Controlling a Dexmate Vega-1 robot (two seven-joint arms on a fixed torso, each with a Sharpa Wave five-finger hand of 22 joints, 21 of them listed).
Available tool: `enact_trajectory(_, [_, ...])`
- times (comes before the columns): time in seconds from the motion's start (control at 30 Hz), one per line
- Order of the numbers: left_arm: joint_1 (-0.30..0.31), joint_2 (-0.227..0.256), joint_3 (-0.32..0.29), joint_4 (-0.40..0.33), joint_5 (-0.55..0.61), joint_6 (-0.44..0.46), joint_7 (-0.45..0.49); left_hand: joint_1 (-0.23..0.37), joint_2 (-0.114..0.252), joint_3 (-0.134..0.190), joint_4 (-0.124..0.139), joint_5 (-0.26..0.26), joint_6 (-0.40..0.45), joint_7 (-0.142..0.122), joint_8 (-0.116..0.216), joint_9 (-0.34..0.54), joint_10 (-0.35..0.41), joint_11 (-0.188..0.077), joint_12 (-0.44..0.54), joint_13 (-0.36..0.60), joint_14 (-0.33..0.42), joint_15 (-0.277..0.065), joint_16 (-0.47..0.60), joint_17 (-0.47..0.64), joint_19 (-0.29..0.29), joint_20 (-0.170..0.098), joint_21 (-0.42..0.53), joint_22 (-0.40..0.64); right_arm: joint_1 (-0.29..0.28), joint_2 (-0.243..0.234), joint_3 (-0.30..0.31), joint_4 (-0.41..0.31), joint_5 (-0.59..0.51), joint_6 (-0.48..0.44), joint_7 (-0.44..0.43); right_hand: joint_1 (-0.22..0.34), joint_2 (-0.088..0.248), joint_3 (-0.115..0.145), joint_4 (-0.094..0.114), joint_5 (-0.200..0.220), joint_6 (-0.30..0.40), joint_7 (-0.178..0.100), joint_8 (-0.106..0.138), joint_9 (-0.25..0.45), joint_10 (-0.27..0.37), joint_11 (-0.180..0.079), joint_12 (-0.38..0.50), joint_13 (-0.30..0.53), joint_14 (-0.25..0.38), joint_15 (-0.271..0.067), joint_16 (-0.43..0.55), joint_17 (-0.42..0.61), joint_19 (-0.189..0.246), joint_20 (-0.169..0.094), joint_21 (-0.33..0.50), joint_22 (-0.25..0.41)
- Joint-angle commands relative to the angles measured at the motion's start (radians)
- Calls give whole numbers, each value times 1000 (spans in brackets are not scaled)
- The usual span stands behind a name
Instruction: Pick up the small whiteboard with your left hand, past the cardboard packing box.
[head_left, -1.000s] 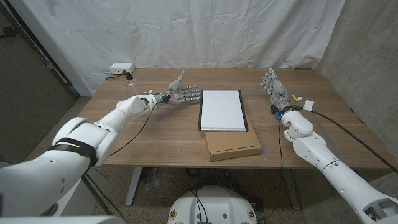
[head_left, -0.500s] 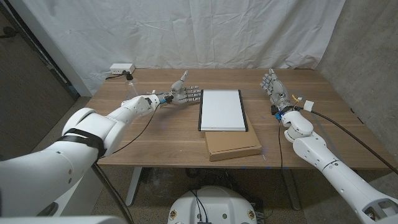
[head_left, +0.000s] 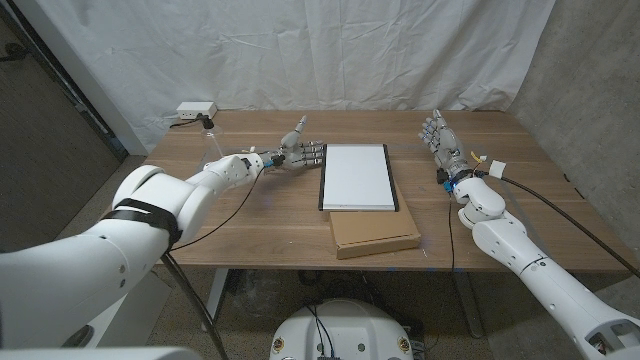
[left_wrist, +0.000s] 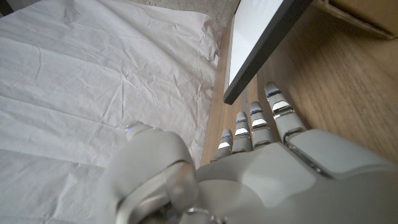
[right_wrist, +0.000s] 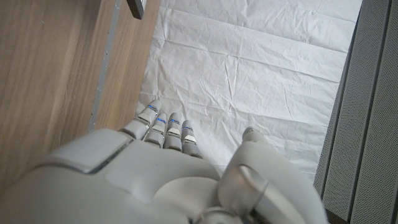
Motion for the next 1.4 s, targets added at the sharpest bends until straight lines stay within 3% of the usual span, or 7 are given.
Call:
enact_trajectory(0.03, [-6, -26, -14, 19, 45, -1, 14, 24, 5, 2, -7, -8, 5, 91, 4, 6, 4, 3, 4, 3, 5, 2, 4, 1, 11, -2, -1, 2, 3, 0, 0, 5, 6, 1, 12, 8, 4, 2, -6, 0, 8, -4, -1, 6, 9, 3, 5, 1, 9, 1, 2, 5, 9, 4, -4, 2])
enact_trajectory(0.63, [-18, -54, -24, 20, 95, -13, 53, 102, 17, 9, -29, -29, 13, 91, 5, 6, 14, 3, 7, 6, 7, 2, 4, 1, 11, -1, -1, 3, -1, 3, 6, 21, 19, 15, 27, 7, 5, 1, -8, -1, 8, -2, -2, 6, 10, 3, 4, 1, 11, 2, 1, 5, 10, 4, -7, 2])
enact_trajectory(0.97, [-15, -70, -40, 22, 115, -37, 74, 258, 66, 46, -87, -74, 23, 92, 6, 8, 32, 0, 9, 11, 44, 0, 6, 2, 62, -1, 4, 4, -4, 2, 6, 16, 17, 15, 23, 7, 6, 0, -9, -1, 8, -5, -3, 6, 10, 3, 3, 1, 10, 1, 1, 6, 11, 4, -8, 2])
enact_trajectory(1.17, [-13, -77, -51, 22, 131, -46, 81, 307, 70, 59, -112, -68, 21, 92, 5, 8, 34, -3, 10, 12, 54, -2, 8, 2, 87, -2, 6, 3, -6, 1, 5, 10, 16, 14, 21, 7, 6, 0, -9, -1, 8, -4, -3, 6, 11, 3, 3, 1, 11, 2, 1, 6, 11, 4, -9, 2])
enact_trajectory(1.4, [8, -80, -71, -10, 140, -30, 73, 320, 75, 63, -118, -69, 18, 92, 5, 8, 36, -3, 11, 13, 71, -2, 12, 3, 118, -3, 13, 3, -7, 0, 3, 3, 13, 10, 17, 7, 6, 0, -10, -1, 8, -5, -3, 6, 11, 3, 3, 1, 11, 3, 0, 5, 11, 4, -10, 2])
